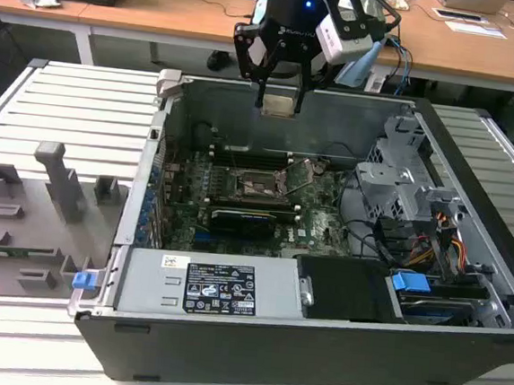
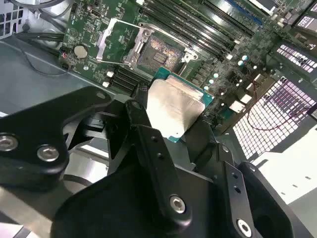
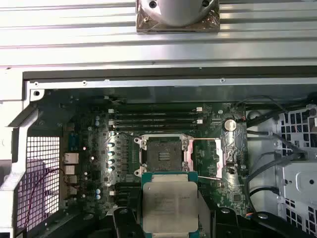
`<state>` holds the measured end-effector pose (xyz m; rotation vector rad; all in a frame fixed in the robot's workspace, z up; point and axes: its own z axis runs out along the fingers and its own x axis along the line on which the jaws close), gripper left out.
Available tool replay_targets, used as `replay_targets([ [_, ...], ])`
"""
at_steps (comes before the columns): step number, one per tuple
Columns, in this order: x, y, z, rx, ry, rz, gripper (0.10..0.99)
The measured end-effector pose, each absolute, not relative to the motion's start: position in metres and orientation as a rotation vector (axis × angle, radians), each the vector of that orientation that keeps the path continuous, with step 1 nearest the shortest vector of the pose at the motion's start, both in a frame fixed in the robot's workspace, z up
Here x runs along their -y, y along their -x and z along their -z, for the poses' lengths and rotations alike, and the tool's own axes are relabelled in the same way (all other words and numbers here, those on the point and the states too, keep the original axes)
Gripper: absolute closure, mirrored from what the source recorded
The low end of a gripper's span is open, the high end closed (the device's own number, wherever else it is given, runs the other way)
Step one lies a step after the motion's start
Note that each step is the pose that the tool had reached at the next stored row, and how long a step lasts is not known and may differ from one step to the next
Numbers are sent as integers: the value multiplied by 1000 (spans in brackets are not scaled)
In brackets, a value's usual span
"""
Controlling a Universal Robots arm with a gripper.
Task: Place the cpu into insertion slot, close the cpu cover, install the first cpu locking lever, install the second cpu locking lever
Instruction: 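Place the cpu into insertion slot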
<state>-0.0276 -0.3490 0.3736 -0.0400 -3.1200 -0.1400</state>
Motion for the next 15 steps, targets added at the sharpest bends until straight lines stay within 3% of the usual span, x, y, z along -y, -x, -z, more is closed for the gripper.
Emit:
replay_targets([
  [15, 350, 28, -374, 3120, 82, 140, 545],
])
